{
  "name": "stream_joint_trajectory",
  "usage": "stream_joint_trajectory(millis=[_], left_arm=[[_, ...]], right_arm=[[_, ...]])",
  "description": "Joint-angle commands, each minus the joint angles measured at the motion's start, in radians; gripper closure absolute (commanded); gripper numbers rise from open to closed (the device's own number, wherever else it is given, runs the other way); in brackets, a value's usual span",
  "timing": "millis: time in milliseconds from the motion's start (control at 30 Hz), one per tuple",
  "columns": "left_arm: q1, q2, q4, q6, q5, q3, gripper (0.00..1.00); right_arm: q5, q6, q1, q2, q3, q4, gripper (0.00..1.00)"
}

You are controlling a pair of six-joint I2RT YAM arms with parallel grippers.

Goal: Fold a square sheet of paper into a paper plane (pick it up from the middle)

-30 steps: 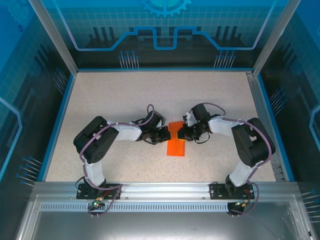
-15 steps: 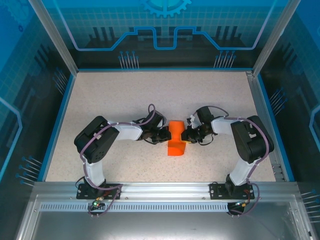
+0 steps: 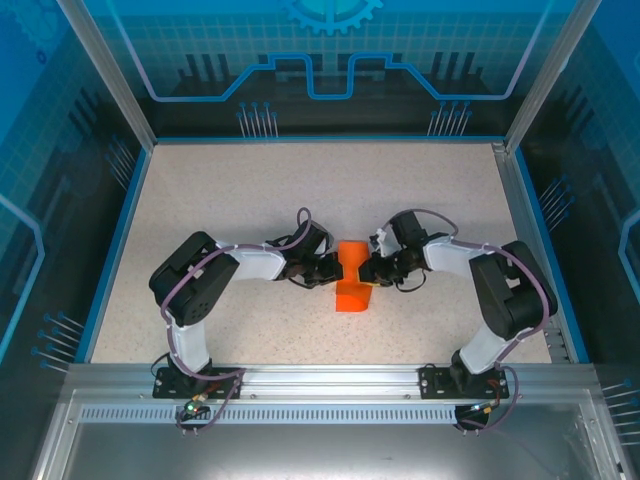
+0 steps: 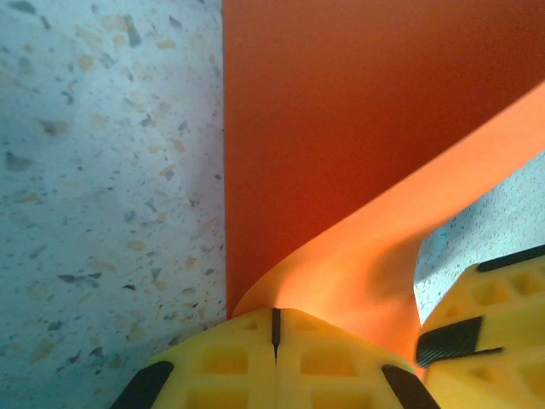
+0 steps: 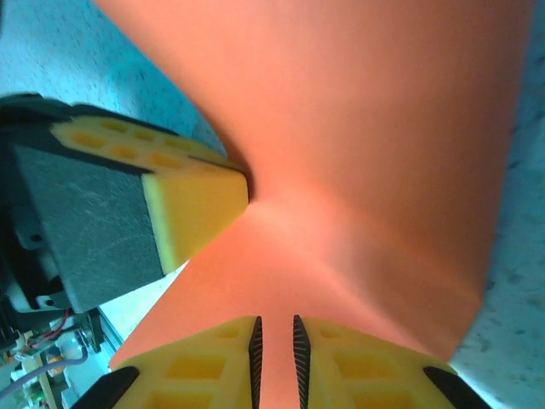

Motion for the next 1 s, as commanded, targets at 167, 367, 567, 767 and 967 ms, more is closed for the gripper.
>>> stream_joint_trajectory(millis=[167,367,567,767,967], left_arm=[[-0.011,0.032,-0.07,0.025,-0.017,0.003,1.0],[-0.01,0.032,-0.072,0.031,-0.015,0.004,1.0],[-0.011,0.027,-0.073,0.031,-0.015,0.004,1.0],[-0.01,0.024,-0.076,0.031,-0.016,0.004,1.0],[-0.01,0.027,-0.072,0.031,-0.016,0.005,1.0]], right_arm=[[0.05,0.072,0.021,0.1,-0.096,0.081,0.82],[0.053,0.054,0.02,0.035,-0.088,0.034,0.8],[-0.021,0.04,0.023,-0.039,-0.079,0.016,0.79],[-0.017,0.04,0.026,-0.025,-0.124,0.025,0.79],[0.073,0.061,0.026,0.004,-0.171,0.012,0.79]])
